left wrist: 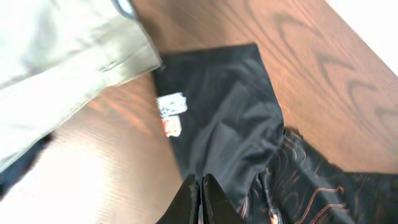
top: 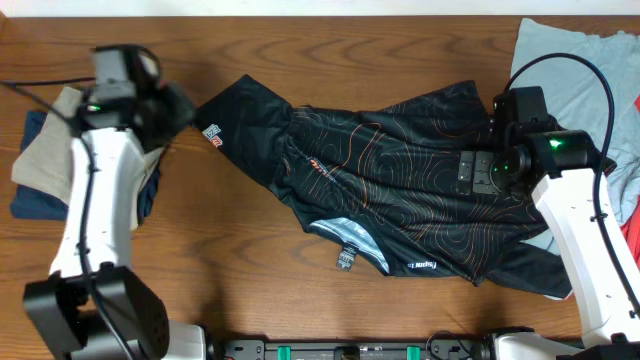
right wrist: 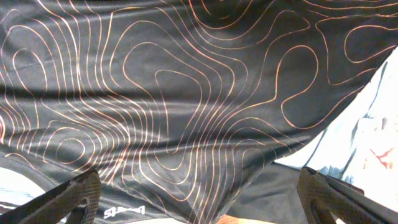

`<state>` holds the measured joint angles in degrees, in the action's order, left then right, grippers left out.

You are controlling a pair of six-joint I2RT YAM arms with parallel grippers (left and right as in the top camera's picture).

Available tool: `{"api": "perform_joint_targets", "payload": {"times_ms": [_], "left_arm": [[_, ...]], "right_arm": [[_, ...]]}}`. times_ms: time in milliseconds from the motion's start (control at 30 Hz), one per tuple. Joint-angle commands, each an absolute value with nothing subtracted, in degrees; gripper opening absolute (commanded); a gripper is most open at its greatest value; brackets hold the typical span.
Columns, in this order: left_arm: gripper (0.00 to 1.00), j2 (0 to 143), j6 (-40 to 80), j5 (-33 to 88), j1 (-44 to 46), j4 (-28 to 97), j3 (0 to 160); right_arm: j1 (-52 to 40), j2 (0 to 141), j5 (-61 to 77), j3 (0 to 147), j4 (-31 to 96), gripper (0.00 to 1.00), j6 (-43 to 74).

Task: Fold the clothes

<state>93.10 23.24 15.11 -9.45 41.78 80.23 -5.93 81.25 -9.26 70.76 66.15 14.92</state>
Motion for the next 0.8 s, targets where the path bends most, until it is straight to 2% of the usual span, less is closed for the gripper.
{"api": "perform_joint_targets", "payload": {"times_ms": [0,133,167,233,367,567,767], "left_arm": [[0.07,93.2,21.7,19.6,-8.5,48.0,80.6],[0.40,94.0,21.7,20.1,-5.0,54.8,78.4],[0.53,94.2,21.7,20.1,-3.4,55.4,77.0],[0.61,94.3,21.7,20.1,-0.8,55.4,74.7],[0.65,94.3,21.7,20.1,5.7,51.2,68.4],[0.65,94.3,29.3,20.1,15.5,38.1,57.4],[0.65,94.3,31.7,19.4,23.2,24.2,49.8]], "right_arm": [[-5.1,80.5,-9.6,71.5,66.0,0.99,15.9],[-5.1,80.5,-9.6,71.5,66.1,0.99,15.9],[-5.1,80.5,-9.6,71.5,66.2,0.99,15.9],[-5.1,80.5,-9.6,71.5,66.4,0.99,15.9],[-5.1,80.5,-9.6,71.5,66.7,0.99,15.9],[-5.1,80.5,-9.6,71.5,66.9,0.99,15.9],[-5.1,80.5,-9.6,71.5,67.1,0.99,15.9]]}}
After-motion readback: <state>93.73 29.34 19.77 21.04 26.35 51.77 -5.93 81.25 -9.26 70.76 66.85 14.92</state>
